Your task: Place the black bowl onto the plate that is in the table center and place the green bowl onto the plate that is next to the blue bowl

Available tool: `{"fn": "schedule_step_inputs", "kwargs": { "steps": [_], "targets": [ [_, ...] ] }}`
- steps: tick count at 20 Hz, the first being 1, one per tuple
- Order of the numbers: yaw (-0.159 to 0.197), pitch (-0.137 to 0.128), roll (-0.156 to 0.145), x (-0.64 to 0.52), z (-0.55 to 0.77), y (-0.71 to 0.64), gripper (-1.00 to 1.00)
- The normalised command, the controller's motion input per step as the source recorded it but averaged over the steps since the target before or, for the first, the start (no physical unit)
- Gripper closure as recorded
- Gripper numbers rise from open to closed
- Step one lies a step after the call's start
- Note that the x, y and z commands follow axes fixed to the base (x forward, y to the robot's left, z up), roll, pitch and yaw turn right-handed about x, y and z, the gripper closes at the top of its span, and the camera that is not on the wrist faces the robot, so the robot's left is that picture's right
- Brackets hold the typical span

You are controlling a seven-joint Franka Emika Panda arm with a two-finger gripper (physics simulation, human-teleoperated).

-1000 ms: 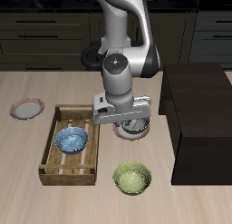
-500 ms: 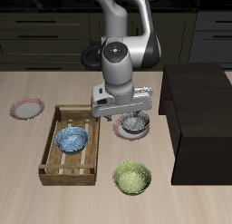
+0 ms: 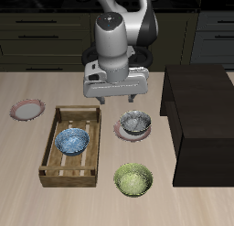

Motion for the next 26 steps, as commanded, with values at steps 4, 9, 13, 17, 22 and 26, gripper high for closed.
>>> {"fn": "schedule_step_inputs", "kwargs": {
  "steps": [4, 9, 13, 17, 22, 26],
  "targets": [
    [-0.026, -0.039, -0.022, 0.04, 0.33, -0.06, -1.00],
    [-0.061, -0.052, 0.006, -0.04, 0.48, 0.04, -1.00],
    [-0.031, -0.042, 0.012, -0.03, 0.40, 0.06, -1.00],
    [-0.014, 0.013, 0.000, 0.15, 0.10, -0.01, -1.00],
    [-0.073, 0.019, 0.015, 0.29, 0.11, -0.08, -1.00],
    [-0.060, 0.016, -0.048, 0.61, 0.26, -0.18, -1.00]
  ]
}}
